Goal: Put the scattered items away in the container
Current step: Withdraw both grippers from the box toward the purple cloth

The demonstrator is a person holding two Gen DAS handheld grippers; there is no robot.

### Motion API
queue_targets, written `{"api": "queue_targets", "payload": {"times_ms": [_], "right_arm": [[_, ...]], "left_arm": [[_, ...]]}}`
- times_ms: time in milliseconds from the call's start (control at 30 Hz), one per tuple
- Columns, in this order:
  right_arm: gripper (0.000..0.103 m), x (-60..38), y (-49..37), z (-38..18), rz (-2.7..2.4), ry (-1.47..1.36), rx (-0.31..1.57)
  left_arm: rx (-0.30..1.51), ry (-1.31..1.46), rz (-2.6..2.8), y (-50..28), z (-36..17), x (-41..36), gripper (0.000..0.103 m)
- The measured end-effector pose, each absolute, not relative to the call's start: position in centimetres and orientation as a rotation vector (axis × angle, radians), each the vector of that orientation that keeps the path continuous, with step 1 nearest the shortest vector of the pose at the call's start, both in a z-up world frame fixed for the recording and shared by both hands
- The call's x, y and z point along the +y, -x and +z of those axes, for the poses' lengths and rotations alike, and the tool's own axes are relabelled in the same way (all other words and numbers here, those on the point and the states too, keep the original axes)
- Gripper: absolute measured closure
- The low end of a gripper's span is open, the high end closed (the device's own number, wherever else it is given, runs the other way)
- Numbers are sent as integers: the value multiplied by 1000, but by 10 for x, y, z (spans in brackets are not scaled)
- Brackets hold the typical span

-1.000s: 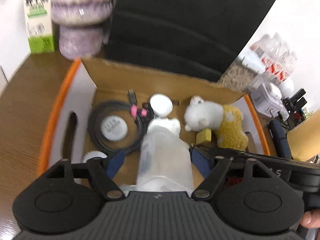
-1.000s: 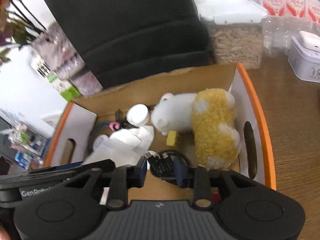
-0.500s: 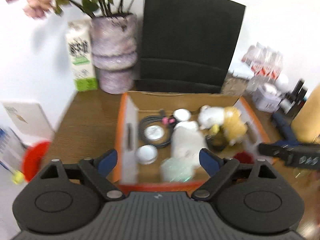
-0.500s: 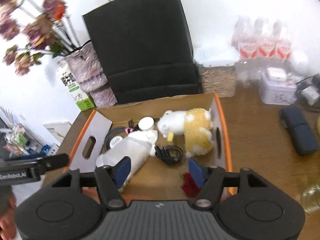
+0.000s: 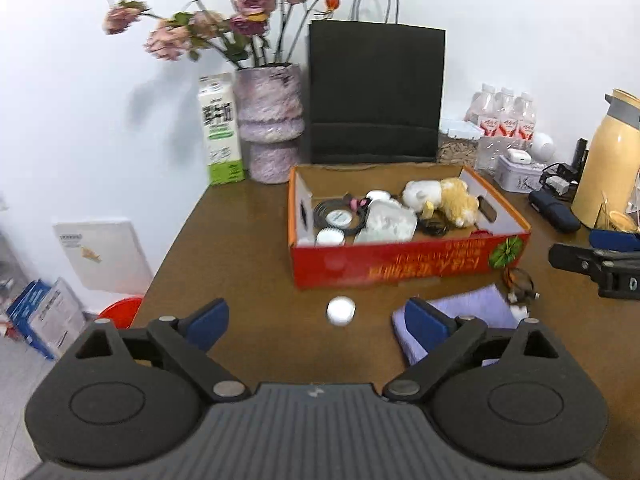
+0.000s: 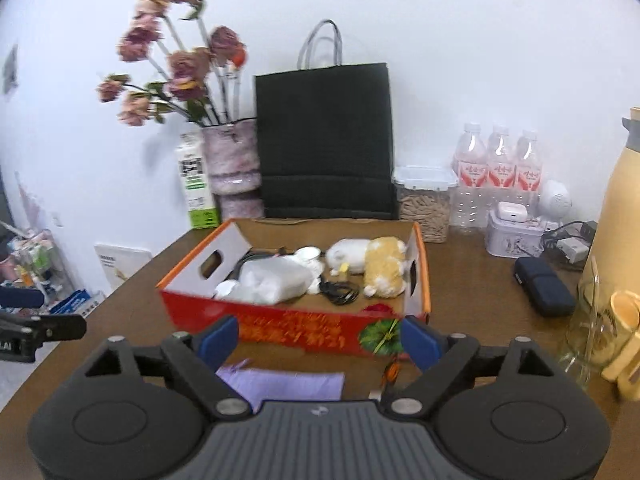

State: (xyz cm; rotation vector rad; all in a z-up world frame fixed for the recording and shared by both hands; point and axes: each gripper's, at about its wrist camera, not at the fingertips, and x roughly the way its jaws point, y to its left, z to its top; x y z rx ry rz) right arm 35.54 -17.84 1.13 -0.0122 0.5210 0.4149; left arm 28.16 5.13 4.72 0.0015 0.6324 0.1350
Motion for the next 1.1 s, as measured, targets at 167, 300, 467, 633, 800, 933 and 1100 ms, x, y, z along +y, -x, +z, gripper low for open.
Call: {"api": "queue_targets", "payload": {"times_ms": [167,300,467,633,800,933,1100], "right_arm": [[15,-189,-303,-15,405,59,488],[15,-198,-264,-35,412,100,479],[15,-206,-225,-55,436,108,511],[15,-211,-199,-59,425,90,520],[15,-217,-174,-55,428,97,487],[15,-225,-157,-49,412,75,466],[15,-226,-147,-53,379,67,491]], "left_arm": [[578,0,143,-232,34,27,6],[521,11,82,-199,26,5,6],[513,42,25,-173,15,-9,6],[491,-7,-2,-157,6,-15,6],[520,15,-12,-143,-7,-14,6],[488,-49,-11,-122,-17,-20,6],[479,-19,-29,-113,-26,-12,6]]}}
